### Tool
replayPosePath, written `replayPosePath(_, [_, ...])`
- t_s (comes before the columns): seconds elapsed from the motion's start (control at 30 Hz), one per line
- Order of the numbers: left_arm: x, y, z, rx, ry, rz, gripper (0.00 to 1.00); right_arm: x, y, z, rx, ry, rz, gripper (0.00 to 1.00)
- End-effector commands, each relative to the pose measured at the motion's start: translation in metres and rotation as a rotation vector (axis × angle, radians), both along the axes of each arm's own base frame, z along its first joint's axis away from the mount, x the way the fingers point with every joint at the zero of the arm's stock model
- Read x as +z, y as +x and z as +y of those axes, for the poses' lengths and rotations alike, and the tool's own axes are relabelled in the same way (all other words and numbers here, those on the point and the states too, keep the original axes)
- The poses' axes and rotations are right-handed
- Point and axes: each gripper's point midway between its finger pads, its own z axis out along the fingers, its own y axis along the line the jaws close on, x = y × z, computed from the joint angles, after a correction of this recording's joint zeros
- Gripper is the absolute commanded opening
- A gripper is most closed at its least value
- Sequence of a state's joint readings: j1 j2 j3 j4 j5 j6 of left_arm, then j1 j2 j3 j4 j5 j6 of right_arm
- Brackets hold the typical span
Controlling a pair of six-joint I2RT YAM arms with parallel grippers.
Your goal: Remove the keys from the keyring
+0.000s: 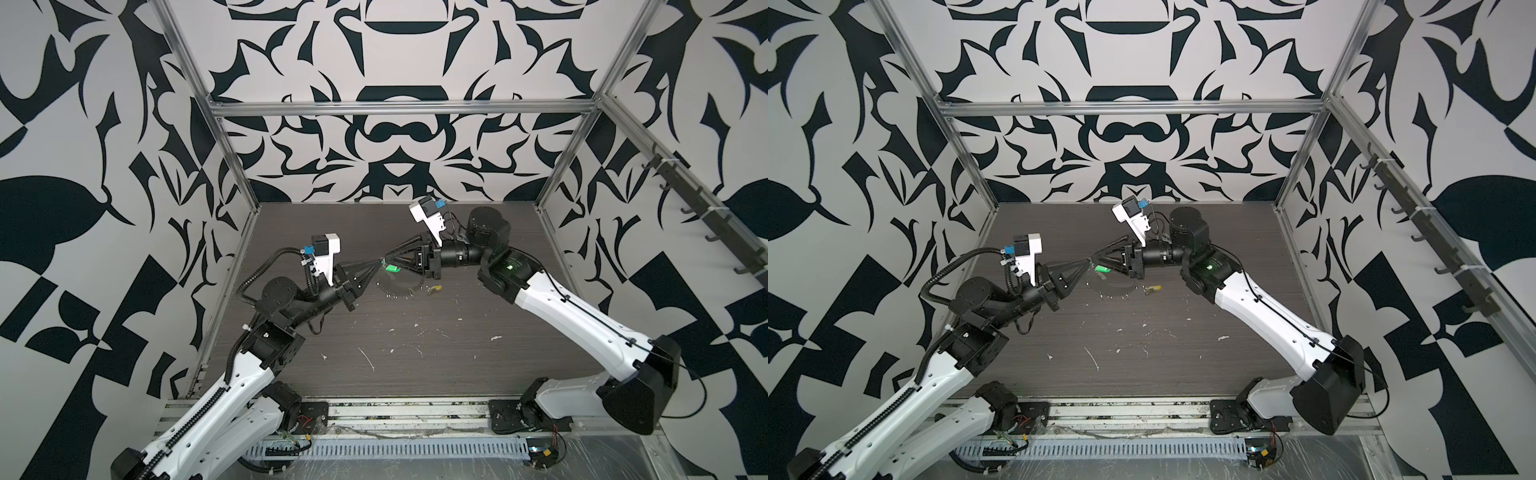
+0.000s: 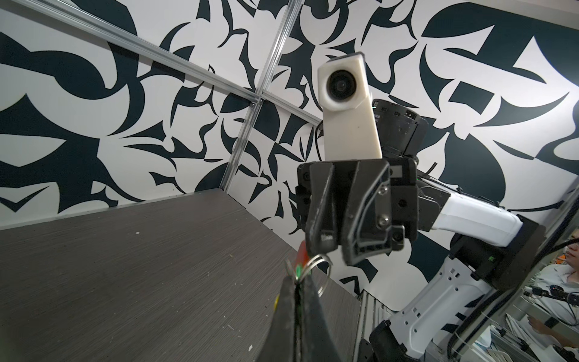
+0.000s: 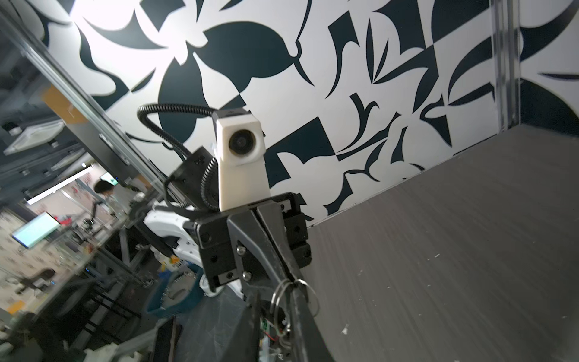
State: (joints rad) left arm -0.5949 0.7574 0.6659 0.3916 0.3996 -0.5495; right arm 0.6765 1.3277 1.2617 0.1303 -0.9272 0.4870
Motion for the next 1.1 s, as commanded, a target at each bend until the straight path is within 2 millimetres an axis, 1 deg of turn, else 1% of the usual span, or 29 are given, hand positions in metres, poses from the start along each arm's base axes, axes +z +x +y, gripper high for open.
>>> replayPosePath(0.0, [0.015, -0.002, 0.008, 0.036, -0.033, -0.013, 0.0, 0.03, -0.007, -0.015, -0.082, 0.062, -0.1, 0.36])
replayPosePath(0.1, [0.012, 0.002, 0.013, 0.073, -0.031, 0.023, 0.0, 0.025, 0.001, -0.024, -0.179, 0.048, -0.104, 0.45])
replayPosePath(0.17, [0.008, 0.008, 0.017, 0.112, -0.025, 0.06, 0.0, 0.014, 0.014, -0.031, -0.281, 0.014, -0.068, 0.5])
replayPosePath(0.27, [0.001, 0.016, 0.021, 0.154, -0.01, 0.114, 0.0, -0.006, 0.03, -0.038, -0.392, -0.02, -0.019, 0.52])
replayPosePath(0.37, [-0.007, 0.021, 0.024, 0.189, -0.004, 0.156, 0.0, -0.028, 0.04, -0.045, -0.466, -0.09, 0.025, 0.55])
replayPosePath(0.43, [-0.01, 0.024, 0.026, 0.206, -0.005, 0.174, 0.0, -0.037, 0.044, -0.049, -0.497, -0.138, 0.034, 0.57])
replayPosePath(0.53, [-0.013, 0.026, 0.028, 0.225, 0.001, 0.193, 0.0, -0.043, 0.048, -0.053, -0.528, -0.202, 0.025, 0.55])
replayPosePath(0.6, [-0.017, 0.029, 0.029, 0.238, 0.012, 0.207, 0.0, -0.039, 0.045, -0.048, -0.482, -0.206, 0.001, 0.53])
replayPosePath(0.67, [-0.021, 0.031, 0.028, 0.244, 0.023, 0.222, 0.0, -0.031, 0.035, -0.034, -0.37, -0.186, -0.021, 0.48])
replayPosePath(0.73, [-0.023, 0.031, 0.028, 0.242, 0.032, 0.229, 0.0, -0.024, 0.029, -0.022, -0.281, -0.171, -0.02, 0.47])
replayPosePath(0.9, [-0.025, 0.032, 0.029, 0.257, 0.056, 0.241, 0.0, -0.01, 0.032, -0.003, -0.194, -0.142, -0.005, 0.49])
replayPosePath(0.97, [-0.026, 0.032, 0.03, 0.262, 0.065, 0.246, 0.0, -0.009, 0.033, 0.007, -0.141, -0.148, 0.019, 0.42])
replayPosePath(1.07, [-0.026, 0.033, 0.03, 0.266, 0.075, 0.254, 0.0, -0.014, 0.035, 0.021, -0.109, -0.174, 0.045, 0.39])
